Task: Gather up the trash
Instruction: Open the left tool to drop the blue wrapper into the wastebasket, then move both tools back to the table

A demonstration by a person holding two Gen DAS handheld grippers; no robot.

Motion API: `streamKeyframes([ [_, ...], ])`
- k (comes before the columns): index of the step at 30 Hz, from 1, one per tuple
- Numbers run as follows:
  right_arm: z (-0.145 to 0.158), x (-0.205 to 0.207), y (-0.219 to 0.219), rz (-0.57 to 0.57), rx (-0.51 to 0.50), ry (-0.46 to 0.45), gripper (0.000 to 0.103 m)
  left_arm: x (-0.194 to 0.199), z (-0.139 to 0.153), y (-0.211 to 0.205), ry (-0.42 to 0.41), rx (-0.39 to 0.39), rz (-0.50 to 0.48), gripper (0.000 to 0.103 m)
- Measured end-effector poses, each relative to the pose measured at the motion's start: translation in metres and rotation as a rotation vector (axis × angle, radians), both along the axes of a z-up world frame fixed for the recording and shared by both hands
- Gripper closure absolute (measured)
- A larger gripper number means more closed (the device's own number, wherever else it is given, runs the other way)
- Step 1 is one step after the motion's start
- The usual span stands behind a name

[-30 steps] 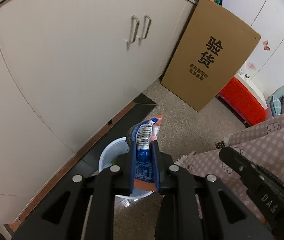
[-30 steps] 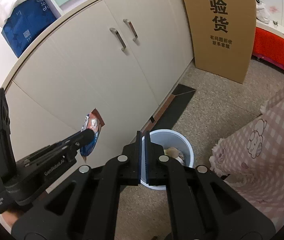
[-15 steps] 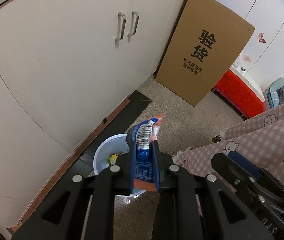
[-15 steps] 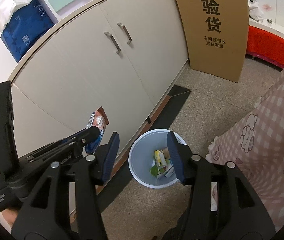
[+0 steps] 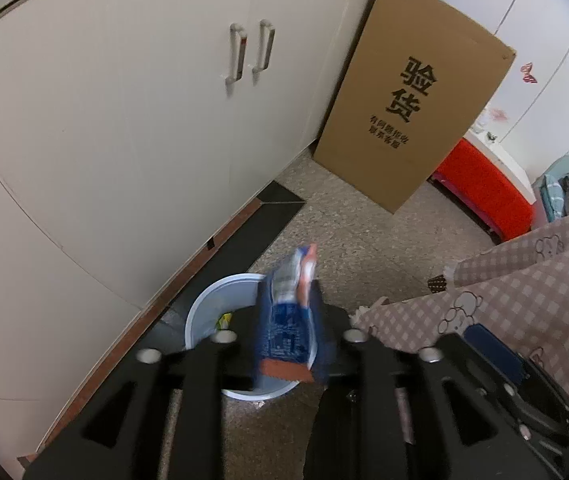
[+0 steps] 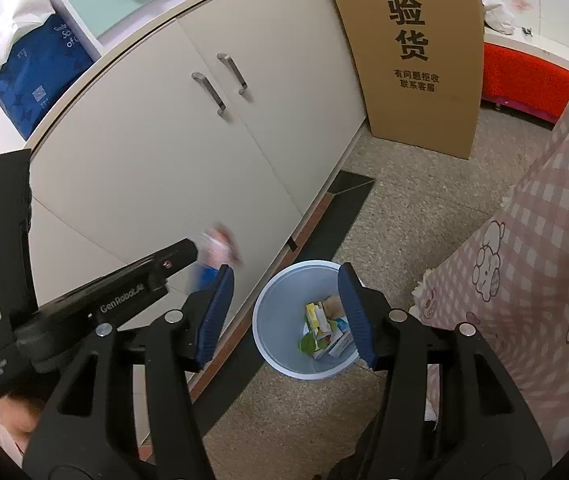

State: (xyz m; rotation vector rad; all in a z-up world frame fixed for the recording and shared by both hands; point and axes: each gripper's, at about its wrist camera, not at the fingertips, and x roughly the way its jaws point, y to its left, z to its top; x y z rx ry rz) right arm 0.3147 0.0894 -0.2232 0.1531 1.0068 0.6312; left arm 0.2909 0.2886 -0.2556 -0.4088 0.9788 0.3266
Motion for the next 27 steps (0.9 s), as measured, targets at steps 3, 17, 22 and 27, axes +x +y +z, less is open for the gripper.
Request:
streamKeyframes([
  [3, -0.001, 0.0, -0.003, -0.005, 0.005, 0.013, 0.049, -0.003, 0.001, 0.003, -0.016, 0.004, 0.039, 0.039],
  [17, 0.035, -0.017, -0.021, -0.023, 0.044, -0.034, 0.047, -0.033, 0.04, -0.017, -0.075, 0.024, 0.019, 0.035],
  [22, 0.066, -0.028, -0.043, -0.046, 0.081, -0.078, 0.045, -0.048, 0.07, -0.034, -0.128, 0.044, 0.003, 0.034],
  [27, 0.098, -0.041, -0.073, -0.085, 0.118, -0.127, 0.043, -0.061, 0.107, -0.06, -0.204, 0.064, -0.025, 0.029],
])
